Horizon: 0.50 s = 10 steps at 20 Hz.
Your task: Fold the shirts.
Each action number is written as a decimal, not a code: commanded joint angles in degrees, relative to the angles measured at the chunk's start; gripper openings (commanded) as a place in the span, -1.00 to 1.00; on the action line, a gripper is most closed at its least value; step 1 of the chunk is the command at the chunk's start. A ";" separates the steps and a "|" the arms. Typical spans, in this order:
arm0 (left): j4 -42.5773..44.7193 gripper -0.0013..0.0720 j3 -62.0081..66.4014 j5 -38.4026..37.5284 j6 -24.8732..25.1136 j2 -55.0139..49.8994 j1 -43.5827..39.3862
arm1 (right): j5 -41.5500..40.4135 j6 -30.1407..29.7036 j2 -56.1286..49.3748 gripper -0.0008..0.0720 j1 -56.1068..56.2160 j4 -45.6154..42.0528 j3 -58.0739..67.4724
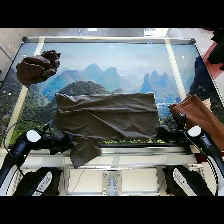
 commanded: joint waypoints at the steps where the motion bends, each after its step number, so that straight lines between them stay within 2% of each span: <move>1: -0.09 -0.94 1.42 -1.36 0.50 0.07 0.07 | 3.58 -1.27 0.04 -0.90 -0.04 -0.17 3.85; 5: 0.66 -0.94 10.54 -4.81 2.36 1.01 0.07 | 6.01 -1.14 0.04 -0.90 -0.04 -6.78 10.99; 7: 0.83 -0.94 15.87 -6.67 3.39 1.01 0.09 | 4.44 0.24 0.02 -0.90 -0.04 -9.31 13.18; 10: 0.52 -0.94 22.53 -8.41 3.39 1.01 0.09 | 0.87 0.26 -0.15 -0.91 -0.04 -8.33 14.38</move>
